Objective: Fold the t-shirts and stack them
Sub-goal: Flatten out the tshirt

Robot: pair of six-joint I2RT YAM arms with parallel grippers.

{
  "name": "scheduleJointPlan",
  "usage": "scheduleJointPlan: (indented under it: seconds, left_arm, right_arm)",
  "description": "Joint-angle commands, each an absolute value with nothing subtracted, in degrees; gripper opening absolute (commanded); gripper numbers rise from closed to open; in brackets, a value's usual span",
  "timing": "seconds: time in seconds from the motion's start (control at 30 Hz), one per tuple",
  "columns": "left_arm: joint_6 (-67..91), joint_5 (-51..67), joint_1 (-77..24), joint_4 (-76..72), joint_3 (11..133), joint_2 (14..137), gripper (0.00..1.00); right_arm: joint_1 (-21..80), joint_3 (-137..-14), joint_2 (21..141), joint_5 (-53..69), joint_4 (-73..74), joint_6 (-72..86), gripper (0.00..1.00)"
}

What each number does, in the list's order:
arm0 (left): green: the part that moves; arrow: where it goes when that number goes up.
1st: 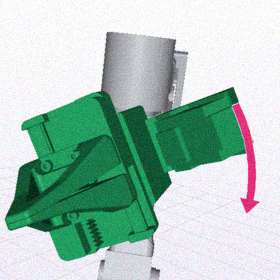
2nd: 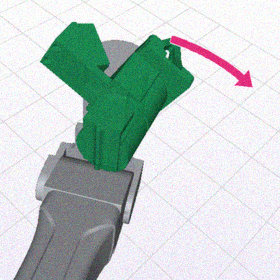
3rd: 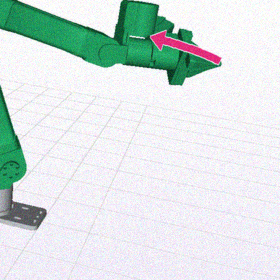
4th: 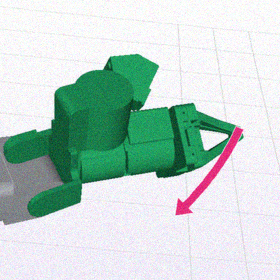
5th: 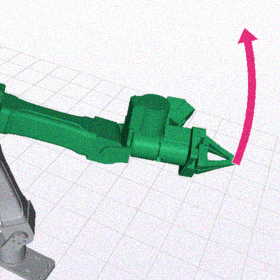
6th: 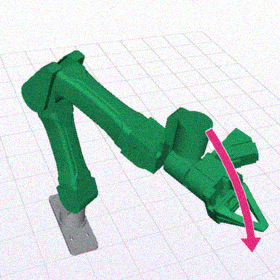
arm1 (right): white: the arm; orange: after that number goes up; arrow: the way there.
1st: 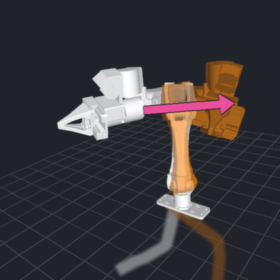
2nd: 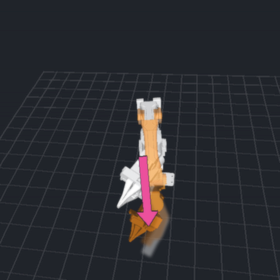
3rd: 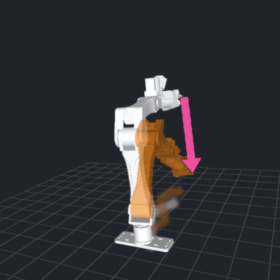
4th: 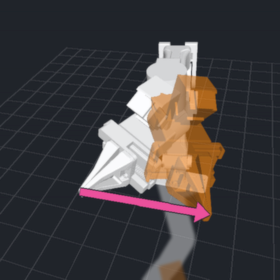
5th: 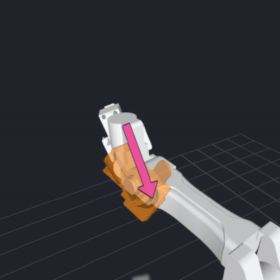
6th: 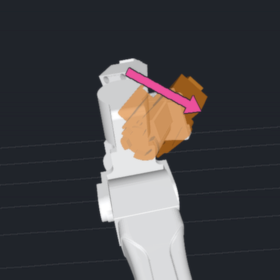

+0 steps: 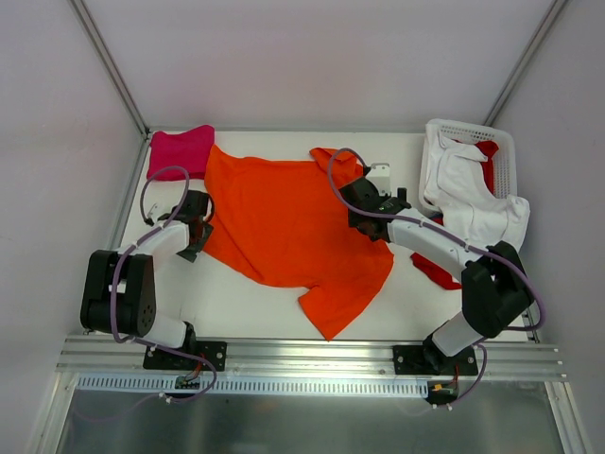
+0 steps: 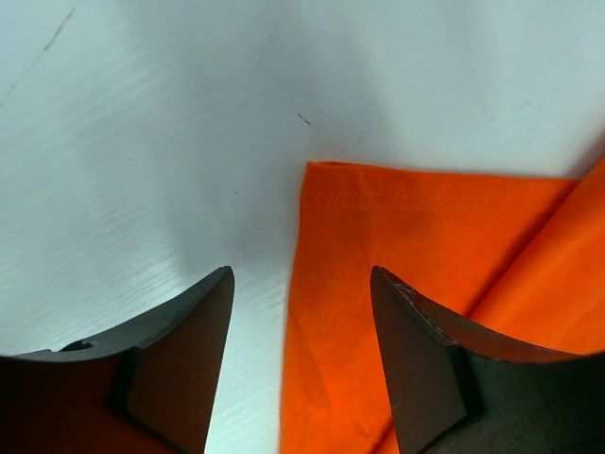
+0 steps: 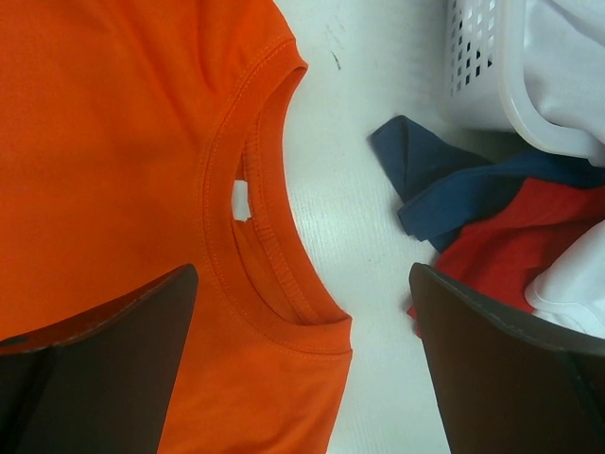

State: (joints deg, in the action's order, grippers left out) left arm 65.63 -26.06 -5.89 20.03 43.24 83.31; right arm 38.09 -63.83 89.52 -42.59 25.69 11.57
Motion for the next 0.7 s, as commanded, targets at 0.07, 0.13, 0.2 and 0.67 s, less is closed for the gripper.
scheduleJointPlan:
  seconds: [0.07,0.13,0.2,0.67]
  left_arm:
    - [63.5,-27.9,-4.5,22.1,46.3,86.5,0.56]
    - [63.5,-27.1,-4.1,22.3,47.2,87.7,0.53]
    - [63.0,-26.5,-4.0,22.4,48.4,88.8,0.51]
    - [62.1,-22.5,-2.8,23.2,53.0,94.3,0.01]
  right_arm:
    - [38.5,-63.9,87.6,-42.5,26.1,12.3,0.99]
    - [38.4,-63.7,87.0,-43.1,26.2,12.2,1.00]
    - [38.4,-63.4,86.4,-43.5,26.2,12.1,0.99]
    - [37.4,-62.1,84.7,-44.9,26.0,11.3,0.99]
